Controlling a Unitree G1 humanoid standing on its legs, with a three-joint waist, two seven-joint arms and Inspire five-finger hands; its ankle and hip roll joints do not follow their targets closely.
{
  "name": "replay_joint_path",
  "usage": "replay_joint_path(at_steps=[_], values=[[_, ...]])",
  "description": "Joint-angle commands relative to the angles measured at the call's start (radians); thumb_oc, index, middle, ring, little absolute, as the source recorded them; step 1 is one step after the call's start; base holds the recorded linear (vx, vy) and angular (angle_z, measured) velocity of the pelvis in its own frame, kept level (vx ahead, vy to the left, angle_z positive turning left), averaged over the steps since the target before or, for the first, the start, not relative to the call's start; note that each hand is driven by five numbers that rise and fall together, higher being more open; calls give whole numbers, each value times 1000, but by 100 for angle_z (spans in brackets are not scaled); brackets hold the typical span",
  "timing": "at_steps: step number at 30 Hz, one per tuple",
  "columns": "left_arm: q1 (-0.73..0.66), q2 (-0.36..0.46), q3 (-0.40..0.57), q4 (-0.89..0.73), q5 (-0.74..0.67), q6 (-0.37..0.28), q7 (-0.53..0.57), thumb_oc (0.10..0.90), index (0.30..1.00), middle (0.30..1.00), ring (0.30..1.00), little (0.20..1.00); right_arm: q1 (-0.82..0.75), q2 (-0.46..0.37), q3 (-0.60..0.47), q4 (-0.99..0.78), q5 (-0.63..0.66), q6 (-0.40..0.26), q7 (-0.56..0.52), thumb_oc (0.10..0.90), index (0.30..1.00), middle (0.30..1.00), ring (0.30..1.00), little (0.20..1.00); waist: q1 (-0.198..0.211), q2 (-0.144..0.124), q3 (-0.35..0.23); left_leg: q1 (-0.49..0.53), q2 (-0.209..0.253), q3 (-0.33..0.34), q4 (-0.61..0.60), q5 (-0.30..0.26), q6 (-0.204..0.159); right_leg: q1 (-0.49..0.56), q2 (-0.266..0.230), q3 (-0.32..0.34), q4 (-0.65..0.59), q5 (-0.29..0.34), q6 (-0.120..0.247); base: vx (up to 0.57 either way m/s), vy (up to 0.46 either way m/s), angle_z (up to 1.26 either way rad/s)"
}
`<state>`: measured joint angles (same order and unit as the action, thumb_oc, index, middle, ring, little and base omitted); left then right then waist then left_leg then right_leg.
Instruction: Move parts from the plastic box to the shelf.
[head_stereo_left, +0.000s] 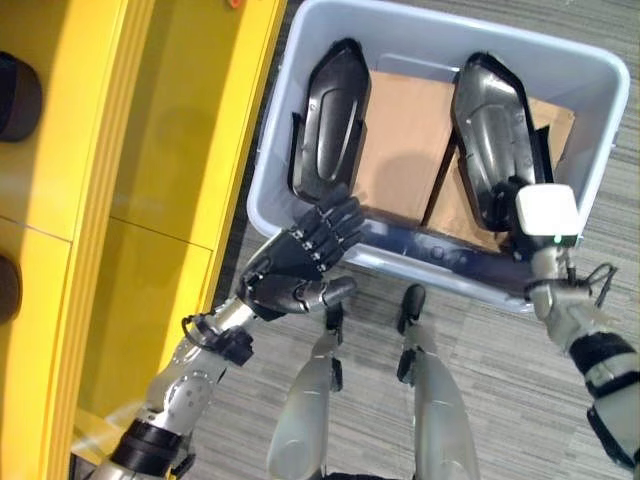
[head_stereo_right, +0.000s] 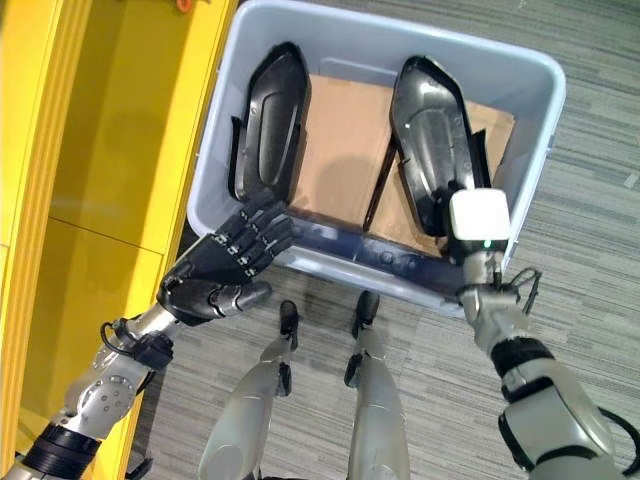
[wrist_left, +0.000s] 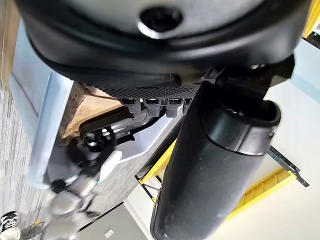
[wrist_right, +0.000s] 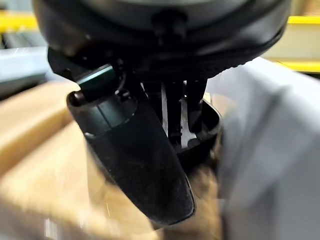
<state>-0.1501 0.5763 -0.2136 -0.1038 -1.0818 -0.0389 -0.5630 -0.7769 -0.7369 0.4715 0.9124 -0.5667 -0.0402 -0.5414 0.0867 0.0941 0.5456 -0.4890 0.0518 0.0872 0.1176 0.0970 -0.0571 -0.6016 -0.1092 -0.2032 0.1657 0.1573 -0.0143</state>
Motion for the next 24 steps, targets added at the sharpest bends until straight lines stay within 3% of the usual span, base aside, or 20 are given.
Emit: replay_joint_path(at_steps=[1, 9, 16, 24], values=[[-35, -15, -21, -122, 22, -26, -9, 900, 1000, 1000, 1000, 1000, 25, 3, 45, 201, 171, 24, 285, 400, 300, 300, 300, 300, 34, 85, -26, -61, -14, 29, -9, -28, 20, -20, -4, -30, 222, -253, 60, 5, -66, 6], [-52, -29, -40, -119, 53, -37, -2, 900, 1000, 1000, 1000, 1000, 11, 22, 26, 228, 149, -9, 255, 400, 300, 300, 300, 300, 34, 93, -26, -75, -17, 29, 0, -26, 22, -37, -1, -28, 236, -254, 54, 3, -7, -2], [-5, -34, -13, -131, 31, -60, -29, 900, 1000, 1000, 1000, 1000, 113, 6, 9, 53, -28, -7, 13, 400, 300, 300, 300, 300, -2, 78, -26, -25, -12, 44, -6, -33, 22, 4, 8, -6, 215, -250, 56, 8, 39, -2], [54, -23, 38, -152, -2, -83, -53, 900, 1000, 1000, 1000, 1000, 237, -24, -33, -200, -213, -14, -138, 400, 300, 300, 300, 300, -42, 49, -26, 63, -1, 48, -23, -46, 23, 92, 24, 29, 161, -241, 62, 16, 37, -1]])
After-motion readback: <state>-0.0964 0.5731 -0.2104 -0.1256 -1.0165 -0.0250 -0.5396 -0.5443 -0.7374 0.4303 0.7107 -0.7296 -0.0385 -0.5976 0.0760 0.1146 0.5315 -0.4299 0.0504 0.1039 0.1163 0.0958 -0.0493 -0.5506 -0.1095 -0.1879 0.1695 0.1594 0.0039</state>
